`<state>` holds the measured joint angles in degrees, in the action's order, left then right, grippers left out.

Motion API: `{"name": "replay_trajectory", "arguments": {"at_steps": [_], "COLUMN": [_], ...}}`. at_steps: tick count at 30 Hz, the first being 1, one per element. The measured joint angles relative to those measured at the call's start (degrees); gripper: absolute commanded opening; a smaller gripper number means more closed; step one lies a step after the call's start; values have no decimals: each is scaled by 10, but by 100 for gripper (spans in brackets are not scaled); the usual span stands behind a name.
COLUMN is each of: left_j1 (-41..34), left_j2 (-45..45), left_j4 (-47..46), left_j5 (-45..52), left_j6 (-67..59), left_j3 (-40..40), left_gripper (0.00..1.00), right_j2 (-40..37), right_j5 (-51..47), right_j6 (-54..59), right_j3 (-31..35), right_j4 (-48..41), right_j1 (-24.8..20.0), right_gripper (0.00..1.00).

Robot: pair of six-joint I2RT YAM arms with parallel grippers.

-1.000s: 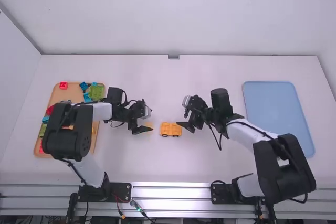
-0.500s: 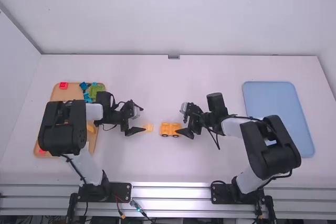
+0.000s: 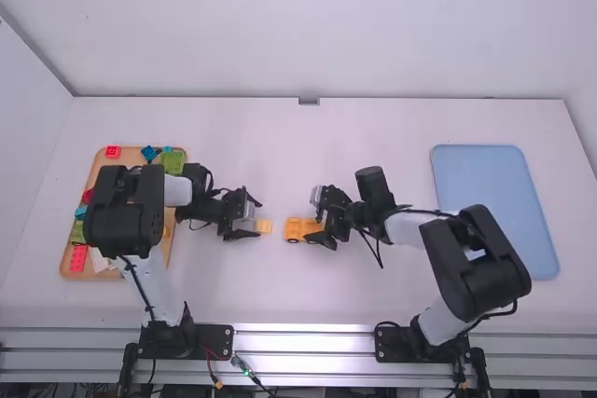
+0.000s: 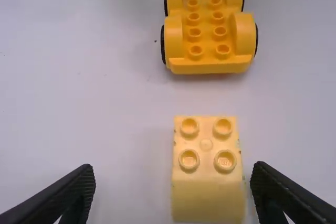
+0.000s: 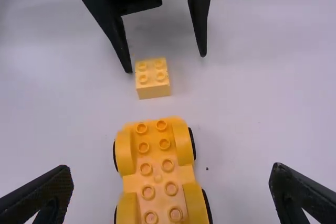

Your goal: Assemble lego blocks to make yellow taxi

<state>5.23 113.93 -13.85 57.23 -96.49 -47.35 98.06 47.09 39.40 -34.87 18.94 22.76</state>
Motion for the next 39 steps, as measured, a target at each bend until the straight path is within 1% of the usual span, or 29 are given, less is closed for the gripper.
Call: {"name": "replay_trajectory", "arguments": {"at_steps": [3, 4, 5, 7, 11, 12, 13, 17, 18, 21, 23, 24, 29, 31, 32, 33, 35, 37, 39], "left_j1": [0, 0, 0, -2, -14, -21, -24, -40, -43, -44, -42, -40, -40, -40, -40, -40, -40, -40, -40], "left_j2": [0, 0, 0, 0, 0, 0, 0, 0, 0, 0, 0, 0, 0, 0, 0, 0, 0, 0, 0], "left_j4": [36, 44, 49, 54, 56, 56, 57, 58, 58, 58, 58, 57, 58, 59, 60, 60, 59, 46, 32], "left_j5": [2, 3, 4, 7, 6, 6, 5, -4, -6, -9, -9, -9, -11, -11, -9, -8, -6, 0, 6], "left_j6": [18, 26, 29, 39, 50, 52, 52, 56, 61, 71, 76, 79, 82, 84, 83, 84, 83, 84, 85], "left_j3": [16, 18, 20, 21, 23, 24, 24, 24, 24, 24, 24, 24, 24, 24, 24, 24, 24, 22, 15], "left_gripper": [78, 75, 75, 70, 67, 63, 63, 49, 47, 47, 43, 40, 40, 32, 23, 21, 21, 18, 19], "right_j2": [0, 0, 0, 0, 0, 0, 0, 0, 0, 0, 0, 0, 0, 0, 0, 0, 0, 0, 0], "right_j5": [-9, -12, -15, -20, -24, -24, -25, -25, -25, -25, -25, -25, -24, -24, -22, -18, -8, 2, 6], "right_j6": [-4, -5, -5, -8, -15, -15, -16, -16, -17, -17, -17, -16, -15, -15, -14, -12, -9, -7, -5], "right_j3": [0, 0, 0, 0, 0, 0, 0, 0, 0, 0, 0, 0, 2, 9, 13, 19, 32, 57, 77], "right_j4": [3, 3, 3, 3, 2, 2, 2, 2, 2, 1, 1, 2, 5, 6, 8, 13, 34, 79, 113], "right_j1": [5, 4, 4, 4, 3, 3, 3, 3, 3, 3, 3, 2, -10, -16, -18, -20, -21, -21, -21], "right_gripper": [99, 99, 99, 99, 99, 99, 99, 99, 99, 99, 99, 99, 99, 99, 99, 99, 99, 99, 99]}}
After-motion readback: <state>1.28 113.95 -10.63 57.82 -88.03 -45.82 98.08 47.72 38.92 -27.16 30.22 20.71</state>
